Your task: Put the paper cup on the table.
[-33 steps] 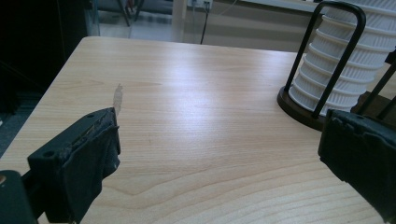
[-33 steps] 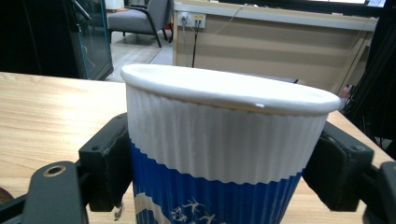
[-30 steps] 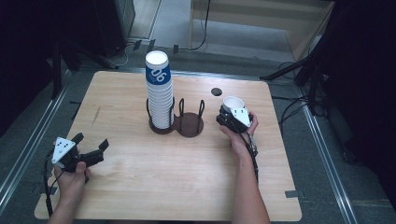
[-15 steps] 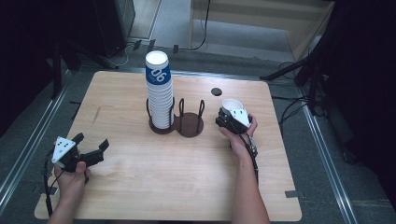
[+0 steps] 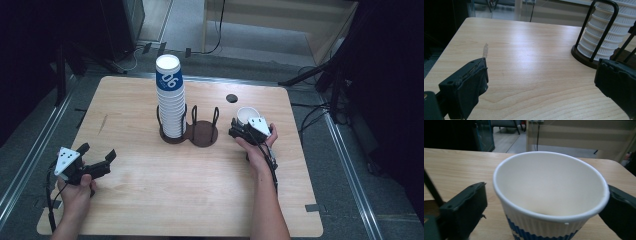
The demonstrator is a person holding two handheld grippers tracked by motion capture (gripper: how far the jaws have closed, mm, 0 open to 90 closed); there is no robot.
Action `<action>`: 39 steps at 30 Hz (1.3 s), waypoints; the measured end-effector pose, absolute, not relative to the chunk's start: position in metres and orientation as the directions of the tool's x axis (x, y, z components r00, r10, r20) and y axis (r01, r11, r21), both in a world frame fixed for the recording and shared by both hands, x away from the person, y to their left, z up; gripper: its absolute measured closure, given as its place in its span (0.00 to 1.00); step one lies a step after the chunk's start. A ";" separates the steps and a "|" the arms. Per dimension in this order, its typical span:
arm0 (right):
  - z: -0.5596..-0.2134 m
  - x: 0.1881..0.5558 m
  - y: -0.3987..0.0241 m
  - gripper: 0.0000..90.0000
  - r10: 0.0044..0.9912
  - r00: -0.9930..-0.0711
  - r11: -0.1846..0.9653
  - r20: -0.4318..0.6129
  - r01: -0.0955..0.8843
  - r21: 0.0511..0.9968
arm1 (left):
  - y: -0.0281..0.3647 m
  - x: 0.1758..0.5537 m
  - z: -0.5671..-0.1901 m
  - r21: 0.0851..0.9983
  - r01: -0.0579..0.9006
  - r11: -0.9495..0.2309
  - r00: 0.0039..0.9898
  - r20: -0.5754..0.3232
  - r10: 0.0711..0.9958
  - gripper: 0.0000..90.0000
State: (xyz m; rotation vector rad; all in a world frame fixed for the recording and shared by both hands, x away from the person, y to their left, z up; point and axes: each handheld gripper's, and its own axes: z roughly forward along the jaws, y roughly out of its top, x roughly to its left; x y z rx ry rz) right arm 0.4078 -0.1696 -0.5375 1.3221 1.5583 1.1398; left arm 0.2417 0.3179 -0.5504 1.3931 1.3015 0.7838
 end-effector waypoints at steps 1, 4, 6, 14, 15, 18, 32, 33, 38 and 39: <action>-0.536 0.407 -0.170 0.00 0.987 -0.160 0.061 -0.015 0.286 0.956 | 0.318 0.242 -0.550 0.949 0.293 0.116 0.201 -0.180 0.963 0.00; -0.531 0.402 -0.170 0.00 0.982 -0.187 0.071 -0.018 0.282 0.957 | 0.318 0.242 -0.550 0.949 0.293 0.113 0.204 -0.178 0.963 0.00; -0.528 0.399 -0.171 0.00 0.981 -0.192 0.068 -0.013 0.284 0.956 | 0.317 0.242 -0.550 0.950 0.293 0.110 0.206 -0.175 0.963 0.00; -0.514 0.380 -0.169 0.00 0.975 -0.209 0.127 -0.076 0.243 0.962 | 0.317 0.242 -0.550 0.949 0.297 0.107 0.205 -0.173 0.963 0.00; -0.512 0.378 -0.169 0.00 0.974 -0.212 0.127 -0.076 0.237 0.963 | 0.317 0.242 -0.550 0.949 0.297 0.107 0.205 -0.173 0.963 0.00; -0.504 0.370 -0.169 0.00 0.972 -0.223 0.123 -0.073 0.220 0.968 | 0.317 0.242 -0.550 0.949 0.298 0.104 0.206 -0.170 0.964 0.00; -0.484 0.334 -0.186 0.00 0.972 -0.232 0.081 -0.038 0.181 0.980 | 0.316 0.242 -0.550 0.949 0.299 0.101 0.207 -0.168 0.964 0.00; -0.483 0.331 -0.189 0.00 0.973 -0.230 0.078 -0.035 0.181 0.980 | 0.316 0.242 -0.550 0.949 0.298 0.099 0.209 -0.166 0.964 0.00; -0.483 0.322 -0.203 0.00 0.977 -0.207 0.078 -0.039 0.180 0.981 | 0.316 0.242 -0.550 0.949 0.298 0.100 0.211 -0.168 0.963 0.00; -0.483 0.320 -0.205 0.00 0.978 -0.203 0.078 -0.040 0.180 0.981 | 0.316 0.242 -0.550 0.949 0.299 0.100 0.211 -0.167 0.963 0.00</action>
